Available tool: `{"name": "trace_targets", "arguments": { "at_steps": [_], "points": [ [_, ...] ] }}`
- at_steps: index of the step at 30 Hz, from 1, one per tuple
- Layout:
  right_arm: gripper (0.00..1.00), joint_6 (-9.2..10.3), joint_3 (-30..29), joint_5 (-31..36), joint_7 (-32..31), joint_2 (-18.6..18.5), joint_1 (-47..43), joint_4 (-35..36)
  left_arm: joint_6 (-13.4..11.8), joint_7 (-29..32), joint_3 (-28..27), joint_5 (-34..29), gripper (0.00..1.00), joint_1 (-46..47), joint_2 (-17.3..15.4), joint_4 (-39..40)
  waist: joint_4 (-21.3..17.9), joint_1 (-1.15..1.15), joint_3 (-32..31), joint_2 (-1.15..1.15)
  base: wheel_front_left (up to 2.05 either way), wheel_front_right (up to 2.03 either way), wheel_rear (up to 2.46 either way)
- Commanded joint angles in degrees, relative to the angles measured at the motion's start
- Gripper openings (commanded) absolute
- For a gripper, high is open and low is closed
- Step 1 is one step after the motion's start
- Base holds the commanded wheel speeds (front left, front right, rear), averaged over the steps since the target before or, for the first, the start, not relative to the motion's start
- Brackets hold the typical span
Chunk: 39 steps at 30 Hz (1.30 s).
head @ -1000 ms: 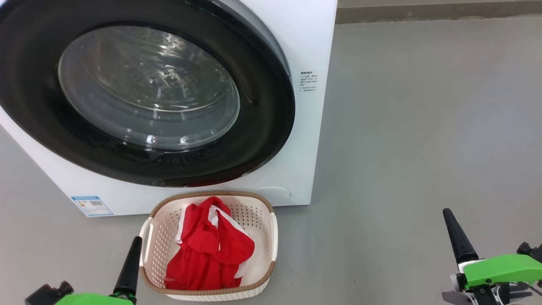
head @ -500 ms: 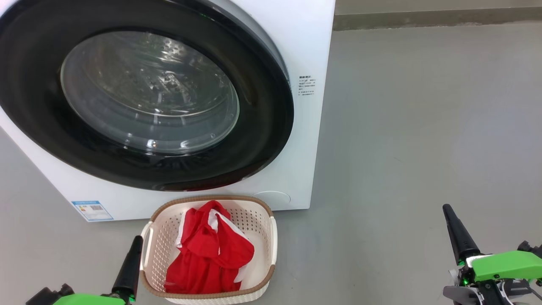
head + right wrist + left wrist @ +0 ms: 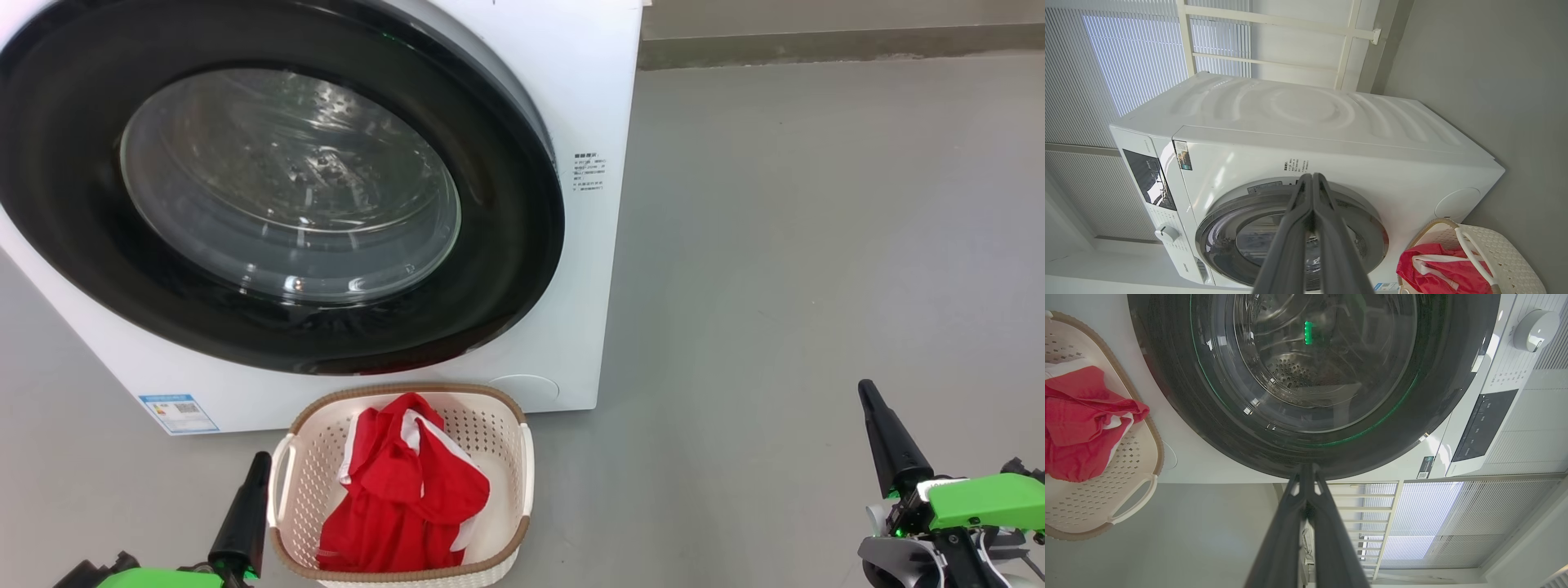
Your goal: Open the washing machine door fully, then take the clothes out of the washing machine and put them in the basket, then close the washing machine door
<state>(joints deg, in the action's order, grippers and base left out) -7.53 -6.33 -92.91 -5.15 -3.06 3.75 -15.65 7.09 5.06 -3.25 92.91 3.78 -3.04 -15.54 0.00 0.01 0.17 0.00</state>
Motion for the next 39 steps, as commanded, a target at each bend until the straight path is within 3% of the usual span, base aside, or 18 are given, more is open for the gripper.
{"name": "trace_targets", "arguments": {
  "at_steps": [1,39],
  "points": [
    [0.00,0.04,1.09,-0.32,-0.31,-0.75,2.31,1.70,0.40,0.45,-2.06,0.27,0.00,2.30,-0.73,1.53,0.00,0.00,0.00,0.00,0.00,0.00,0.00],
    [0.00,0.04,0.56,0.12,-0.74,-0.38,2.36,1.67,0.40,0.86,-2.57,-0.16,0.00,2.34,-0.37,1.52,0.00,0.00,0.00,0.00,0.00,0.00,0.00]
  ]
}}
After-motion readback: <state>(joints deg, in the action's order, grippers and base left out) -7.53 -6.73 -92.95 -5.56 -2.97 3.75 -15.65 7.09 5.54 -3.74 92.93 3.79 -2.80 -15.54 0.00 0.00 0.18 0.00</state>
